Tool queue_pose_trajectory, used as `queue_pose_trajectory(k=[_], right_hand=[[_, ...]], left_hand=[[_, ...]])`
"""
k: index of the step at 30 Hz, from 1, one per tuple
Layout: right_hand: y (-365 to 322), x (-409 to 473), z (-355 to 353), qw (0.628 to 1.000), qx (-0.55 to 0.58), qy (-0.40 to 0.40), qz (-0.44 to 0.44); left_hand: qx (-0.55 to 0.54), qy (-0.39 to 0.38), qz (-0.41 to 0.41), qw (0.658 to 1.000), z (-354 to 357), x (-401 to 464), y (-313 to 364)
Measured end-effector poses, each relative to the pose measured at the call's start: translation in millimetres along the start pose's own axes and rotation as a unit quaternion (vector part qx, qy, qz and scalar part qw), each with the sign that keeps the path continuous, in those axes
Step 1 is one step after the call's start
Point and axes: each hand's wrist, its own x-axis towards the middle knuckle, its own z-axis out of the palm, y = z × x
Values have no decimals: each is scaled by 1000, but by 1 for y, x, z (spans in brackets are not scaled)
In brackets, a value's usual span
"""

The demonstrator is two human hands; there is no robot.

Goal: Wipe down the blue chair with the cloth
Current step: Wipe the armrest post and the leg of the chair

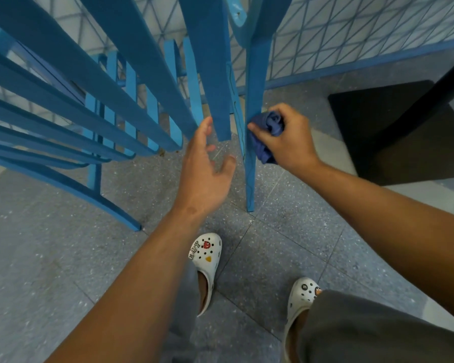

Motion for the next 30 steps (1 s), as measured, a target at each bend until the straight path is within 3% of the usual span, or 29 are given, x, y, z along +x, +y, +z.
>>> queue_pose_trajectory(k=[4,6,11,16,18,21,24,30], right_hand=[[40,-16,27,988,-72,-76,113],[42,-14,26,984,-91,-94,122],[-9,9,-9,993,-88,-73,-2],[-48,19,-30,997,21,5,-68],[-32,11,-15,999,34,-7,-33],[12,-9,17,991,23,-72,114],[34,-22,39,981,18,-63,181],[-21,2,7,998,26,-6,50]], left_hand=[[-7,5,3,1000,2,-1,0],[-15,22,10,1000,1,-1,0],[-20,42,25,999,-2,0,1],[-20,37,23,999,2,1,0],[-21,35,18,999,4,0,0],[-31,41,18,999,5,0,1],[-34,50,20,998,4,1,1],[-42,56,23,997,-1,2,2]])
